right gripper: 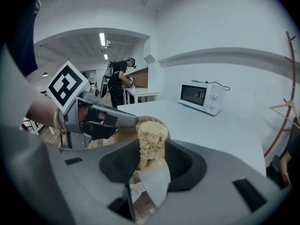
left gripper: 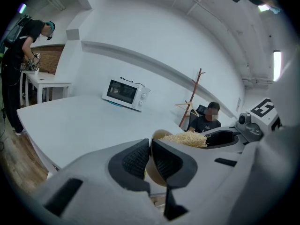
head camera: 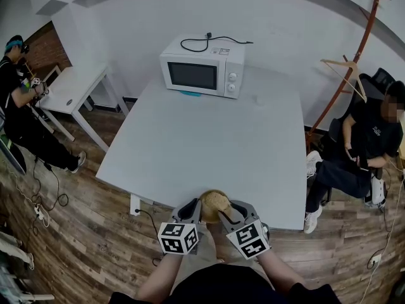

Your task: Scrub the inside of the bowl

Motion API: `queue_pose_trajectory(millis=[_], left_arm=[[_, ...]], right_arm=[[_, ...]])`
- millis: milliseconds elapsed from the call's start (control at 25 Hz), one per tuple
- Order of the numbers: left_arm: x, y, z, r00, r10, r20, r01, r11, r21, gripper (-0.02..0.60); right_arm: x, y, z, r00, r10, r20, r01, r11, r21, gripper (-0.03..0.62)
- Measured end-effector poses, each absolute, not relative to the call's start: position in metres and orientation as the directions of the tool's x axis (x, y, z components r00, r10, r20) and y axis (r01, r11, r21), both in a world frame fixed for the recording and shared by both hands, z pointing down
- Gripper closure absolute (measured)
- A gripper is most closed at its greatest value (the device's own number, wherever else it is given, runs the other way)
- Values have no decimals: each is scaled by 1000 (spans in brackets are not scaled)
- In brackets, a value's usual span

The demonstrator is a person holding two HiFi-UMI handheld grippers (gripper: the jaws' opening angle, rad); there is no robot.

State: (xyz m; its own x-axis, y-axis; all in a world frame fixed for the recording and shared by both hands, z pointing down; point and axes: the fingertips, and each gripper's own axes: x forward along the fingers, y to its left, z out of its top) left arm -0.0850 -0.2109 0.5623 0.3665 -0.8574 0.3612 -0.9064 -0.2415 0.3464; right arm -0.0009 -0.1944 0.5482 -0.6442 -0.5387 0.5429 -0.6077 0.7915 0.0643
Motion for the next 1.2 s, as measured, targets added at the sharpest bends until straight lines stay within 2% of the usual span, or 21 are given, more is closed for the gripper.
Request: queue_pose_trajectory(millis=[320,760,1200], left_arm=[[-94,-232,576,365,-851,378,-905,-227,360,549],[-114,-285,611,342,-823,453,-906,-161,393,549],[-117,-315,642,337,-791,511,-914,-145,378,549]], right_arm=[[-16,-210,552,-658,-540,524,-611,790,47,431],[-2,-261,555,-610,-629,481,-713,701,12,431],[3,-283,572,-577,-640,508,-750,661,-19,431]])
